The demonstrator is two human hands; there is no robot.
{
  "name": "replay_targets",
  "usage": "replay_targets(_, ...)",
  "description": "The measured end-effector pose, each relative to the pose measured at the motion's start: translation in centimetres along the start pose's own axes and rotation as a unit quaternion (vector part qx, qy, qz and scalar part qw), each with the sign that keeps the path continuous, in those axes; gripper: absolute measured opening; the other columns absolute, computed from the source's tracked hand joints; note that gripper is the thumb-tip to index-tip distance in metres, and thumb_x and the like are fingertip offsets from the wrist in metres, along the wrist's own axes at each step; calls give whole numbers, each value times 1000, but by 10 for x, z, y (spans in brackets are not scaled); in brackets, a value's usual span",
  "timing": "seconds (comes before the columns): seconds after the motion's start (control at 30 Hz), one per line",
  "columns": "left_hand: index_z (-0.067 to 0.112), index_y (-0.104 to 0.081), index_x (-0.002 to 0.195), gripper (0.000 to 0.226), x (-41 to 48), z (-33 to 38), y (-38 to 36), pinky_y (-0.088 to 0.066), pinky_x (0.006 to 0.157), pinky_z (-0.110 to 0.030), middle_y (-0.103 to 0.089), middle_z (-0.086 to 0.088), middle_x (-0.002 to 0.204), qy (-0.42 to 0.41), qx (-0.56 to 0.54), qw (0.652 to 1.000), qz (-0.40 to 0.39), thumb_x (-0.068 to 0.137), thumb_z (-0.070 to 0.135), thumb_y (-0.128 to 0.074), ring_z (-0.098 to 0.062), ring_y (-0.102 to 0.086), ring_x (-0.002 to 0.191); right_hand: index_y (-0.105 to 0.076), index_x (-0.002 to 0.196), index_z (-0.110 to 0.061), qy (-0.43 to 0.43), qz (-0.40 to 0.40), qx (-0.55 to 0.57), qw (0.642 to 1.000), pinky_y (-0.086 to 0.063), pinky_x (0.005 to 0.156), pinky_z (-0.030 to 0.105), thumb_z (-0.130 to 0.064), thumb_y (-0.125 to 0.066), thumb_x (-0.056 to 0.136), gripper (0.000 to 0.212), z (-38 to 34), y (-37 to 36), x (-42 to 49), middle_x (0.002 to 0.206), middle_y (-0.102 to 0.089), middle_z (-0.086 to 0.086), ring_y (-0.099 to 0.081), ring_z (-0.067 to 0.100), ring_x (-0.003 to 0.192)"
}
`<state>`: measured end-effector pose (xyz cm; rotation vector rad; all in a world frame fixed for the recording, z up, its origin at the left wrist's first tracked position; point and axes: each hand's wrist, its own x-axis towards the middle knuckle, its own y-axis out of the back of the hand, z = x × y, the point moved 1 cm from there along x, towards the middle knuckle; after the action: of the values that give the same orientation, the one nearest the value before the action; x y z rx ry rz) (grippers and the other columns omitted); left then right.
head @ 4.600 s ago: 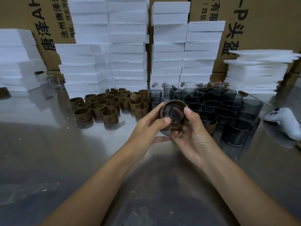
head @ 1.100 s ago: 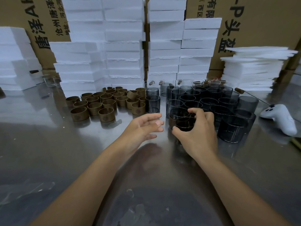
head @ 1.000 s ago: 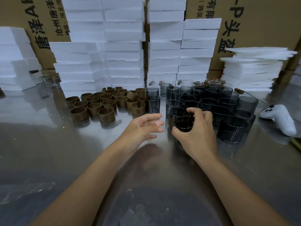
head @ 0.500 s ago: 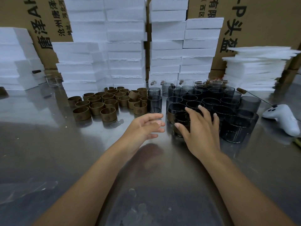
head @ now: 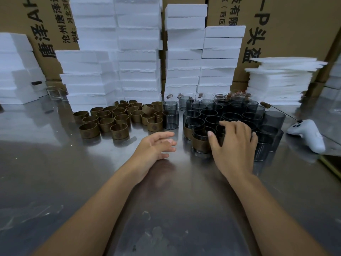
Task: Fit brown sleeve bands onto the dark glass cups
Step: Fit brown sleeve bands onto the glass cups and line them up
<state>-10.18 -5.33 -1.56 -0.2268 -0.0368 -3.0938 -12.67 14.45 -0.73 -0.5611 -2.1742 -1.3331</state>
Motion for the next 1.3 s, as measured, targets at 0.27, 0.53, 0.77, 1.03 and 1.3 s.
replay_targets(0.27,27,-65,104,19,-7,4,5,-52,84,-28,-71,0,99,-2,-11,999,49,92,12,-58,-12,-70,88,-58,119,-9,-118,124,46,984,-23,107,44,-15,-64,83,37,22,21,-5,128,-48,15,-37,32,129)
replay_targets(0.53,29,-64,102,20,-19,14,5,-54,82,-25,-71,0,97,-32,-11,998,54,93,12,-56,-10,-70,86,-44,124,-6,-264,-14,45,963,-19,113,53,-26,-68,87,49,40,19,-10,156,-9,24,-12,39,144)
replay_targets(0.77,28,-65,101,21,-20,18,3,-54,79,-22,-71,3,92,-32,-17,997,64,93,10,-57,-9,-70,83,-44,115,1,-268,19,66,961,-42,86,45,-26,-73,83,51,42,15,-9,125,-48,23,-52,42,111)
replay_targets(1.03,22,-66,102,21,-19,25,1,-54,74,-20,-71,5,84,-65,-35,993,94,90,6,-59,-9,-69,80,-40,128,-15,-96,128,291,943,-30,66,1,-23,-79,75,66,-5,30,-10,115,-49,-3,-41,0,81)
replay_targets(1.3,18,-67,100,16,-19,29,5,-51,80,-23,-69,0,97,-96,-68,980,159,92,9,-57,-9,-66,90,-55,96,-37,-94,-89,435,891,-43,69,7,-23,-84,68,43,-65,-14,-22,87,-61,-22,-59,-7,80)
